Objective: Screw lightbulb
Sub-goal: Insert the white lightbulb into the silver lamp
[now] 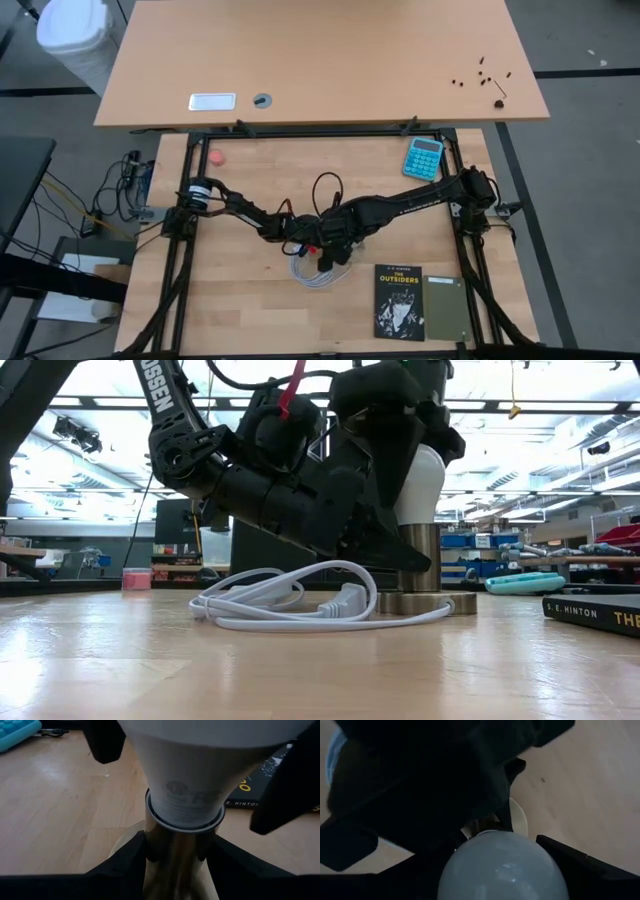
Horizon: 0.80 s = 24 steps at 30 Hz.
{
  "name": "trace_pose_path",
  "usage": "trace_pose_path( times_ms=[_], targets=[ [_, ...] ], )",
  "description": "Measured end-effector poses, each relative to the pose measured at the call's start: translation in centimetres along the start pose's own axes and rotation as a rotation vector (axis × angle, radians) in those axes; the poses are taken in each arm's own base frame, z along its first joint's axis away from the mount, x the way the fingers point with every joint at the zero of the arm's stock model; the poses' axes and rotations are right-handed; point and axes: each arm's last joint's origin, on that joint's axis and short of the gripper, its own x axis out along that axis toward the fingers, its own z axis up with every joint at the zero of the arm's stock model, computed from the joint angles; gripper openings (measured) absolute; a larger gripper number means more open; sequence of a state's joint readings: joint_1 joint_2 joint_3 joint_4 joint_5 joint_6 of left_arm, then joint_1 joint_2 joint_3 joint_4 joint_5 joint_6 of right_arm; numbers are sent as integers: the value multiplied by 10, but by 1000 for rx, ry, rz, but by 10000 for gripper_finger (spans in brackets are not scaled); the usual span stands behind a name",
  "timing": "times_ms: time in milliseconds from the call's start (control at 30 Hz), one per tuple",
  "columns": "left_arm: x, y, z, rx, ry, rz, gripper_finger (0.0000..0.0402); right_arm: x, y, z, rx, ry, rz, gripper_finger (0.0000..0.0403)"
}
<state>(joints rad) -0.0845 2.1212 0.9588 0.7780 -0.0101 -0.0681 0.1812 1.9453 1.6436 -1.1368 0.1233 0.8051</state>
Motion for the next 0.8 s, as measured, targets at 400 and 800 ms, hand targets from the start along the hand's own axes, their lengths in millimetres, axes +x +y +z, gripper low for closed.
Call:
trace_pose_path(
  times_ms=[400, 800],
  targets=[
    [0, 0, 0, 2, 0, -5, 184, -8, 3, 2, -52, -6, 30, 354],
    [0, 0, 0, 4, 1, -8, 184, -23, 3, 5, -57, -7, 30, 358]
  ],
)
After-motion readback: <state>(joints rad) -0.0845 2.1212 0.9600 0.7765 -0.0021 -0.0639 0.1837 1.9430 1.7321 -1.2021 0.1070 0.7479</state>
